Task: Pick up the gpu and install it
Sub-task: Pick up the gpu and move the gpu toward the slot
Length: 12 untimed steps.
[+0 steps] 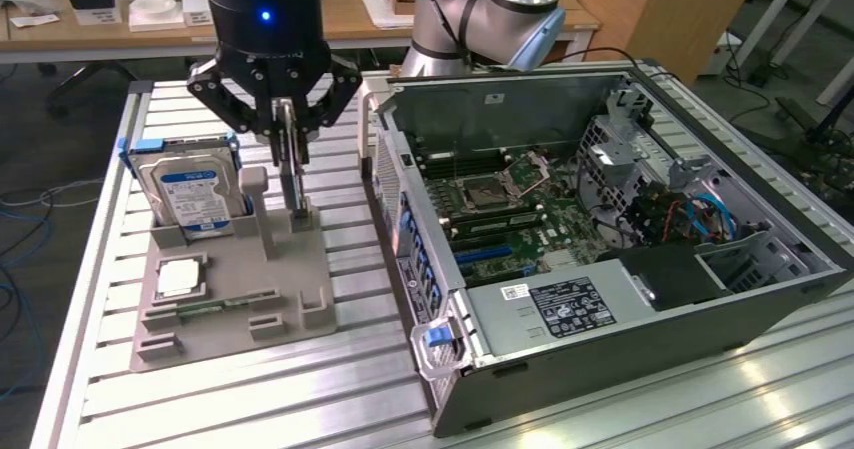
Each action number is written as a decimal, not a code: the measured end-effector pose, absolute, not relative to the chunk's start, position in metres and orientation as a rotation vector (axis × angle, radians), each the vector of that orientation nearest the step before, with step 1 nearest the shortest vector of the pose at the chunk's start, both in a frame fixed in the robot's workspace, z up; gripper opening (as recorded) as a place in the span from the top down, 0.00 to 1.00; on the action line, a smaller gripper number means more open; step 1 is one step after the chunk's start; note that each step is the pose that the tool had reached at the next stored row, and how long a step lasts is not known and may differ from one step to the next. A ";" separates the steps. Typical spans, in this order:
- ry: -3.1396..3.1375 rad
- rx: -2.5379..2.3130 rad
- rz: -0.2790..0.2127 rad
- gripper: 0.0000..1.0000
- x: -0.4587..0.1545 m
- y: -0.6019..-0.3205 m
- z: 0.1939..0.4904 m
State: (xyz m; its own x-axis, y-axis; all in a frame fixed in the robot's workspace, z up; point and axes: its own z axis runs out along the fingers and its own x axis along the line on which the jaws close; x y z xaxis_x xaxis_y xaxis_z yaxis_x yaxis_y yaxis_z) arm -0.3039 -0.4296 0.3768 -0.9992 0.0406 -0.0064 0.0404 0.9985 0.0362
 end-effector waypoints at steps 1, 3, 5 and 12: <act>3.133 0.064 0.056 0.72 -0.304 -0.430 0.378; 3.133 0.064 0.056 0.72 -0.304 -0.430 0.381; 3.133 0.063 0.056 0.72 -0.304 -0.430 0.383; 3.133 0.064 0.056 0.72 -0.304 -0.430 0.388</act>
